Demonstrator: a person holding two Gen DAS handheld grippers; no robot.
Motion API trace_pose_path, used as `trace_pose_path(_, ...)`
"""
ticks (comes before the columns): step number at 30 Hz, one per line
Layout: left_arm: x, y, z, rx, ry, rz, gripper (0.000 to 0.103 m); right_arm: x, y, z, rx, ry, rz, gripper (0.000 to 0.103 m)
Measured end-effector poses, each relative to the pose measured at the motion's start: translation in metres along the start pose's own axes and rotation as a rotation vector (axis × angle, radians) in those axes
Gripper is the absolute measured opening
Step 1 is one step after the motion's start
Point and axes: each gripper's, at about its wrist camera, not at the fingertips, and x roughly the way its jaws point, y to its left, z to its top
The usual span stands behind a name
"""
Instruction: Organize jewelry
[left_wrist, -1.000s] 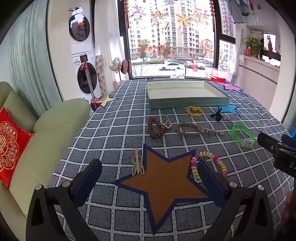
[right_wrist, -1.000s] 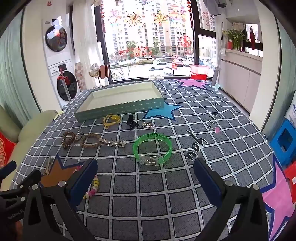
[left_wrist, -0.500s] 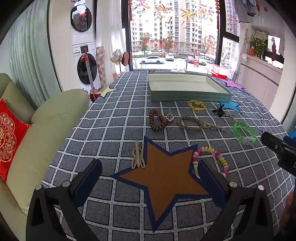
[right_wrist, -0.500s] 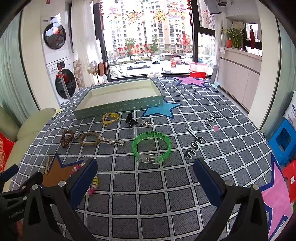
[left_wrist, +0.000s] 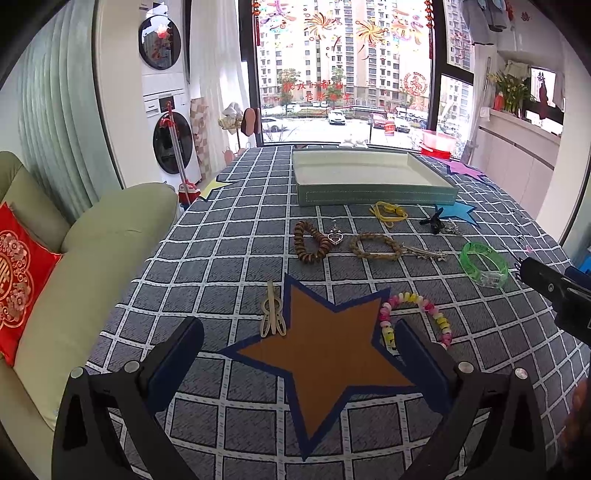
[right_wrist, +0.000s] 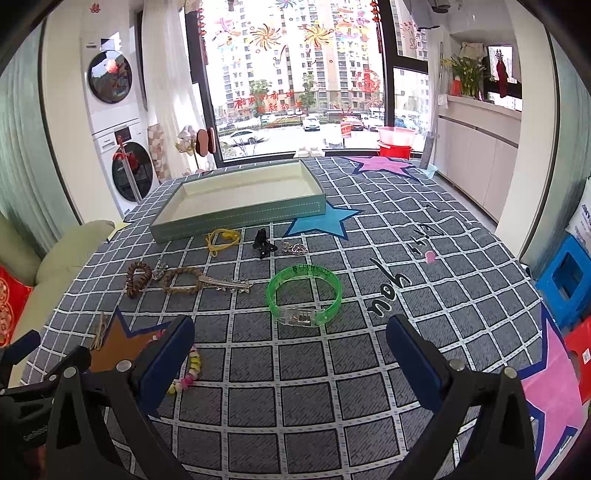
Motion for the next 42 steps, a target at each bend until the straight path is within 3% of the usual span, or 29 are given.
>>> trace_pose_path(42, -0.0023, -0.0022, 0.0001, 0.006, 0.003, -0.001, 0.103, 0.0026, 0.0008, 0.0008, -0.002, 0.004, 0.012, 0.103)
